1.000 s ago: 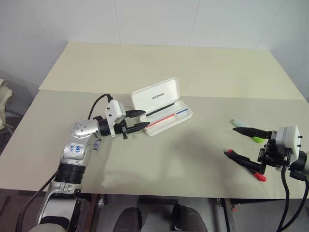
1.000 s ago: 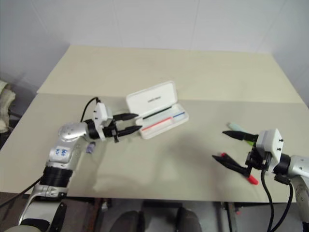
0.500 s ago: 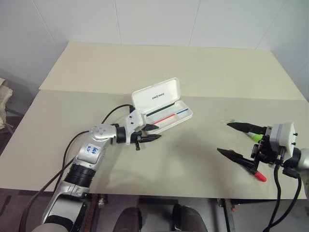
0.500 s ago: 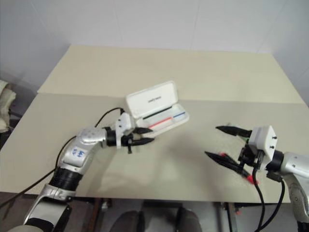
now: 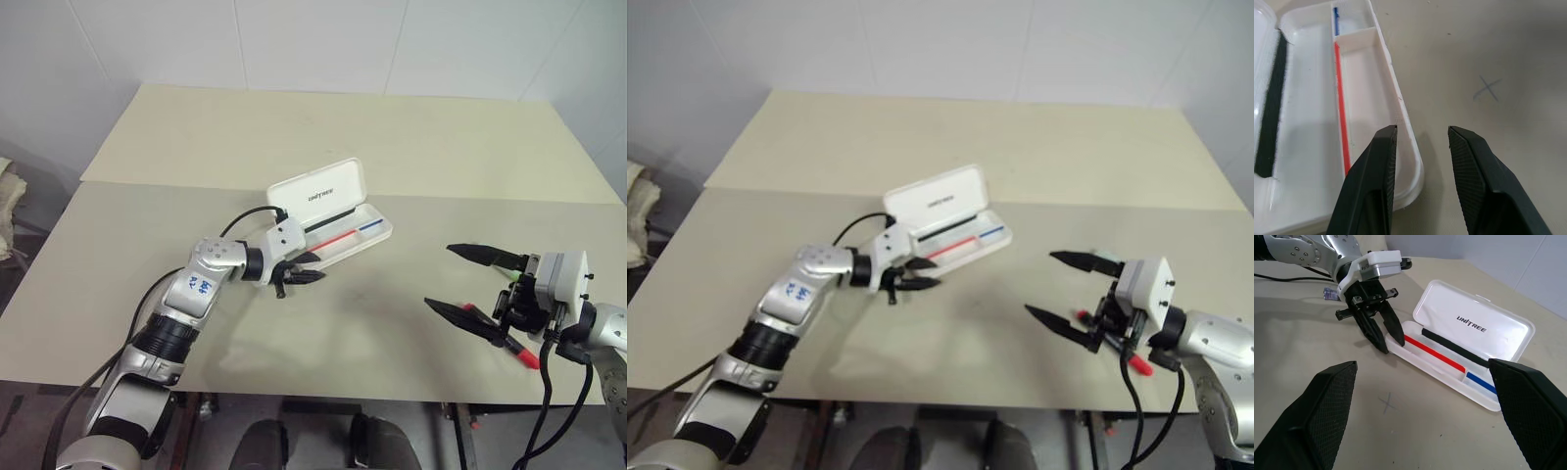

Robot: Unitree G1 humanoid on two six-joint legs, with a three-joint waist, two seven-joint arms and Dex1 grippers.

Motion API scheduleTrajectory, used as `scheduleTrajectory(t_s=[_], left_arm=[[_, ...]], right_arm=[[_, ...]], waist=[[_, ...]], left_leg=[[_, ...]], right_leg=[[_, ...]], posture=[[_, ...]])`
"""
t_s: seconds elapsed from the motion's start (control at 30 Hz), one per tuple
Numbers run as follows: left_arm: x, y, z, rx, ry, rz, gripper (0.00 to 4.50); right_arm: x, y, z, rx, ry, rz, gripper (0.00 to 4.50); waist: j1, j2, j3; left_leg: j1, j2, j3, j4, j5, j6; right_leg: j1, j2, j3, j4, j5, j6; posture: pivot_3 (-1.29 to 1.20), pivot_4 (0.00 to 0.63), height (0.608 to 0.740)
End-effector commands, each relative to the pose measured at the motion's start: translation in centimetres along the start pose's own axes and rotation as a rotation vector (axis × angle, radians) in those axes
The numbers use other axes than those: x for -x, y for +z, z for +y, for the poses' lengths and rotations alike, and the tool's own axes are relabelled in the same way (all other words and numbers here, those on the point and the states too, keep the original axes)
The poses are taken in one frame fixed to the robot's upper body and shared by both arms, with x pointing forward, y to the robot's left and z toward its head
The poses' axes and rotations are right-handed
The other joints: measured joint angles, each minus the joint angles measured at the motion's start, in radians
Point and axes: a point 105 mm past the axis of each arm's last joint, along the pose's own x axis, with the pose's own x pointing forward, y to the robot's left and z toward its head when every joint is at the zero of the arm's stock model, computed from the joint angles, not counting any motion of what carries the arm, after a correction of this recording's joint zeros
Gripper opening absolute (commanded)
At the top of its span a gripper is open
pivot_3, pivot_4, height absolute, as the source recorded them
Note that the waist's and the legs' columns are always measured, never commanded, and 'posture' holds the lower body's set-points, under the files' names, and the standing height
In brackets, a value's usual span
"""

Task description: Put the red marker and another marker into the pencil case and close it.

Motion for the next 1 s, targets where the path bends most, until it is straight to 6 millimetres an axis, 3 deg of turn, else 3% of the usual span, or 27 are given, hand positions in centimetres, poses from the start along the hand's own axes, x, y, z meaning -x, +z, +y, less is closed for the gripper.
scheduleTrajectory(t_s=[0.03, 0.33, 0.43, 0.57, 0.8, 1.0], left_arm=[[0.3, 1.1, 0.3, -0.05, -0.02, 0.04, 1.73], [0.3, 0.9, 0.1, -0.051, -0.066, 0.124, 1.73], [0.0, 0.8, -0.3, -0.048, -0.077, 0.127, 1.19], [-0.2, 0.6, -0.6, -0.053, -0.089, 0.134, 0.05], [-0.5, 0.7, -1.1, -0.061, -0.1, 0.117, 0.05], [-0.1, 1.9, -2.5, -0.126, -0.198, 0.051, 0.05]], right_arm=[[-0.3, 1.4, 0.1, 0.046, 0.006, -0.036, 4.5], [-0.4, 2.4, -0.3, 0.078, 0.009, -0.048, 4.5], [-0.5, 2.5, -0.5, 0.085, 0.01, -0.049, 4.5], [-0.5, 2.6, -0.6, 0.09, 0.012, -0.05, 4.5], [-0.6, 2.7, -0.7, 0.093, 0.015, -0.05, 4.5], [-0.6, 2.6, -0.6, 0.085, 0.021, -0.048, 4.5]], waist=[[0.0, 0.0, 0.0], [-0.001, 0.0, 0.0], [-0.002, 0.0, 0.0], [0.001, 0.0, 0.0], [0.011, 0.0, 0.0], [0.019, 0.0, 0.0]], left_leg=[[0.0, 0.0, 0.0, 0.0, 0.0, 0.0], [0.0, 0.0, 0.0, 0.0, 0.0, 0.0], [0.0, 0.0, 0.0, 0.0, 0.0, 0.0], [0.0, 0.0, 0.0, 0.0, 0.0, 0.0], [0.0, 0.0, 0.0, 0.0, 0.0, 0.0], [0.0, 0.0, 0.0, 0.0, 0.0, 0.0]], right_leg=[[0.0, 0.0, 0.0, 0.0, 0.0, 0.0], [0.0, 0.0, 0.0, 0.0, 0.0, 0.0], [0.0, 0.0, 0.0, 0.0, 0.0, 0.0], [0.0, 0.0, 0.0, 0.0, 0.0, 0.0], [0.0, 0.0, 0.0, 0.0, 0.0, 0.0], [0.0, 0.0, 0.0, 0.0, 0.0, 0.0]], posture=[[0.0, 0.15, 0.74], [0.0, 0.15, 0.74], [0.0, 0.15, 0.74], [0.0, 0.15, 0.74], [0.0, 0.15, 0.74], [0.0, 0.15, 0.74]])
